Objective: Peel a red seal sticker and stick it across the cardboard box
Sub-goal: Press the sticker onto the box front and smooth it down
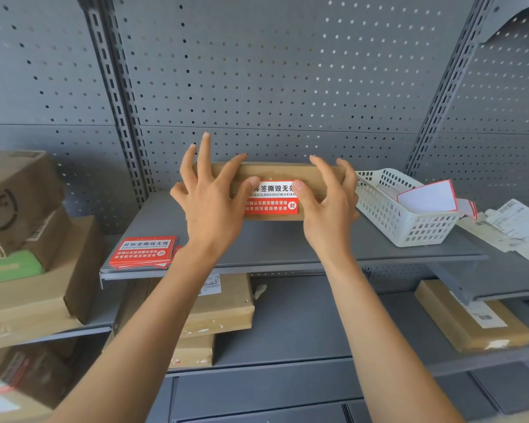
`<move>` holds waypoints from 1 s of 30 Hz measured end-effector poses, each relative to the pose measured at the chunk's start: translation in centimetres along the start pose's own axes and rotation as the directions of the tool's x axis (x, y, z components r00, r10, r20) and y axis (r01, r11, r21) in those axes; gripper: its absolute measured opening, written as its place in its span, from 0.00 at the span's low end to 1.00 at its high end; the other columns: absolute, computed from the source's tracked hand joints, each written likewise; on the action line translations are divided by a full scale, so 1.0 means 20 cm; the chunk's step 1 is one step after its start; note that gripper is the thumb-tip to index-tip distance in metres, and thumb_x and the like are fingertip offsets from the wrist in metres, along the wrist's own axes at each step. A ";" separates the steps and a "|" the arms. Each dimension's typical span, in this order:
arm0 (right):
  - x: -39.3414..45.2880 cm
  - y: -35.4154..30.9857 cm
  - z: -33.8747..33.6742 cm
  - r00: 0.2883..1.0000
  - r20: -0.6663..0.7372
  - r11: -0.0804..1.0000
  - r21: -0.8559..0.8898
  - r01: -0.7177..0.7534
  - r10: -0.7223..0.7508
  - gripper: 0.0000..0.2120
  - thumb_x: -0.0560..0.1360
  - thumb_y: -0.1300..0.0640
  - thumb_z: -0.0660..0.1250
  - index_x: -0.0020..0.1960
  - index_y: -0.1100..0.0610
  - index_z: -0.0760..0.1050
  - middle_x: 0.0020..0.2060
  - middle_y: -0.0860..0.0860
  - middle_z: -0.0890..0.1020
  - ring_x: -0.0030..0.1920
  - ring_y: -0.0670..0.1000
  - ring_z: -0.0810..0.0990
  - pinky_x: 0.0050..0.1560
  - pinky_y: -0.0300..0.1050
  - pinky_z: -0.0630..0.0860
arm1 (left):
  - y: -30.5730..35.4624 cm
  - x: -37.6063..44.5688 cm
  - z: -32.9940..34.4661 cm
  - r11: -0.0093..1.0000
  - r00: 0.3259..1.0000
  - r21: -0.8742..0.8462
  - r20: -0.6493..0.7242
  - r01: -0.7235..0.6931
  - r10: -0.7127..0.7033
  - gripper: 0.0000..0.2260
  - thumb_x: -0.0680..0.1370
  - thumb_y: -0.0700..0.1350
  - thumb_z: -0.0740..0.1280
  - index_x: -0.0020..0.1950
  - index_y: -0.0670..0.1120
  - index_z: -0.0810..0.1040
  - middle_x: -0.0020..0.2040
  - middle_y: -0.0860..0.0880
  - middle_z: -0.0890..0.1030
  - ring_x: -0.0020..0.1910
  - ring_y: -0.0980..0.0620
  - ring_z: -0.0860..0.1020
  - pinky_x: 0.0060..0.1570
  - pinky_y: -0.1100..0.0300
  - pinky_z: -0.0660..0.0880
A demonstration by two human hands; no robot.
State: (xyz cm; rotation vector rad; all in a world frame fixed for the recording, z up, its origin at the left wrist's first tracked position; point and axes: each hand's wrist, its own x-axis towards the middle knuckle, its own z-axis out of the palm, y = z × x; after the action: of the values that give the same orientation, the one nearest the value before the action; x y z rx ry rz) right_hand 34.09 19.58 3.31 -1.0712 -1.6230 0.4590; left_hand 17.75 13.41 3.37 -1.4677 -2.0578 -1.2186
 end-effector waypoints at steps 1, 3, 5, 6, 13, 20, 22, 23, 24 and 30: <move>0.00 0.00 0.00 1.000 0.003 1.000 0.009 0.000 0.000 0.21 0.78 0.44 0.69 0.71 0.41 0.74 0.78 0.49 0.62 0.71 0.57 0.67 0.69 0.64 0.65 | -0.01 0.00 0.00 1.000 1.000 -0.003 -0.003 -0.005 0.005 0.19 0.82 0.60 0.62 0.71 0.58 0.77 0.84 0.47 0.55 0.82 0.41 0.52 0.65 0.41 0.58; 0.00 0.00 0.00 1.000 0.010 1.000 0.017 -0.007 0.006 0.20 0.79 0.47 0.68 0.71 0.41 0.74 0.78 0.48 0.61 0.71 0.56 0.67 0.69 0.62 0.65 | -0.01 -0.01 0.00 1.000 1.000 -0.020 -0.006 -0.005 0.004 0.17 0.84 0.57 0.61 0.71 0.58 0.77 0.84 0.46 0.55 0.82 0.41 0.52 0.65 0.41 0.58; 0.00 0.00 0.00 1.000 0.018 1.000 0.018 -0.017 0.017 0.18 0.81 0.50 0.66 0.70 0.41 0.74 0.78 0.48 0.61 0.72 0.54 0.67 0.68 0.58 0.63 | -0.01 -0.01 0.00 0.999 1.000 -0.037 -0.012 -0.003 0.002 0.16 0.85 0.54 0.60 0.71 0.58 0.77 0.84 0.46 0.56 0.81 0.40 0.53 0.64 0.41 0.58; 0.00 0.00 0.00 1.000 0.020 1.000 0.019 -0.021 0.020 0.18 0.81 0.51 0.66 0.70 0.41 0.74 0.78 0.47 0.60 0.73 0.53 0.66 0.68 0.57 0.62 | -0.02 -0.01 0.00 0.999 1.000 -0.040 -0.016 -0.007 0.006 0.16 0.85 0.53 0.59 0.71 0.58 0.77 0.84 0.45 0.56 0.81 0.39 0.53 0.64 0.41 0.58; -0.01 -0.07 0.05 0.995 -0.023 0.995 -0.036 -0.098 0.097 0.26 0.73 0.34 0.68 0.68 0.41 0.72 0.78 0.48 0.59 0.74 0.55 0.64 0.63 0.50 0.55 | 0.01 -0.01 0.00 0.995 0.998 -0.079 -0.017 0.063 -0.065 0.15 0.83 0.57 0.60 0.65 0.57 0.80 0.84 0.48 0.57 0.82 0.42 0.52 0.66 0.41 0.57; 0.02 -0.02 0.05 0.999 -0.020 0.998 -0.037 -0.050 0.049 0.24 0.75 0.37 0.69 0.68 0.42 0.74 0.76 0.50 0.62 0.71 0.58 0.67 0.66 0.55 0.62 | 0.02 0.00 0.00 1.000 1.000 0.003 -0.017 0.026 -0.026 0.15 0.83 0.60 0.62 0.65 0.57 0.80 0.84 0.47 0.57 0.81 0.41 0.54 0.63 0.42 0.59; 0.03 -0.01 0.03 1.000 -0.007 1.000 -0.003 -0.031 0.031 0.23 0.76 0.39 0.68 0.69 0.44 0.75 0.76 0.51 0.64 0.72 0.58 0.67 0.70 0.63 0.65 | 0.01 0.00 0.00 1.000 1.000 -0.004 -0.017 0.022 -0.023 0.14 0.85 0.56 0.60 0.65 0.56 0.80 0.84 0.46 0.57 0.81 0.40 0.54 0.64 0.40 0.59; 0.04 0.00 0.02 1.000 -0.001 1.000 -0.003 -0.024 0.024 0.23 0.77 0.40 0.67 0.70 0.44 0.75 0.76 0.52 0.64 0.72 0.57 0.67 0.70 0.66 0.66 | 0.01 0.00 0.00 1.000 1.000 -0.005 -0.015 0.018 -0.018 0.13 0.85 0.54 0.59 0.66 0.56 0.79 0.84 0.46 0.57 0.81 0.39 0.54 0.64 0.39 0.59; 0.05 0.00 0.01 1.000 0.004 1.000 -0.012 -0.015 0.016 0.22 0.78 0.42 0.67 0.71 0.45 0.74 0.76 0.53 0.64 0.73 0.57 0.67 0.70 0.67 0.66 | 0.01 0.01 0.00 1.000 1.000 0.000 -0.014 0.009 -0.009 0.14 0.86 0.52 0.58 0.67 0.57 0.79 0.84 0.45 0.57 0.81 0.39 0.54 0.64 0.38 0.59; 0.04 0.00 -0.01 0.997 0.076 1.000 -0.029 0.009 -0.006 0.34 0.74 0.34 0.66 0.77 0.41 0.65 0.79 0.49 0.57 0.77 0.55 0.60 0.74 0.65 0.62 | -0.01 0.02 -0.05 0.997 0.997 0.043 0.061 -0.059 0.056 0.19 0.84 0.59 0.58 0.74 0.58 0.74 0.84 0.46 0.55 0.81 0.39 0.53 0.65 0.38 0.59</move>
State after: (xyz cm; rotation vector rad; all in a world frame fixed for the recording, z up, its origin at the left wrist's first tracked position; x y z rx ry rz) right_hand 34.37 20.24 3.84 -1.0806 -1.7044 0.4768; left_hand 17.24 12.93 4.15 -1.5495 -2.0528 -1.1118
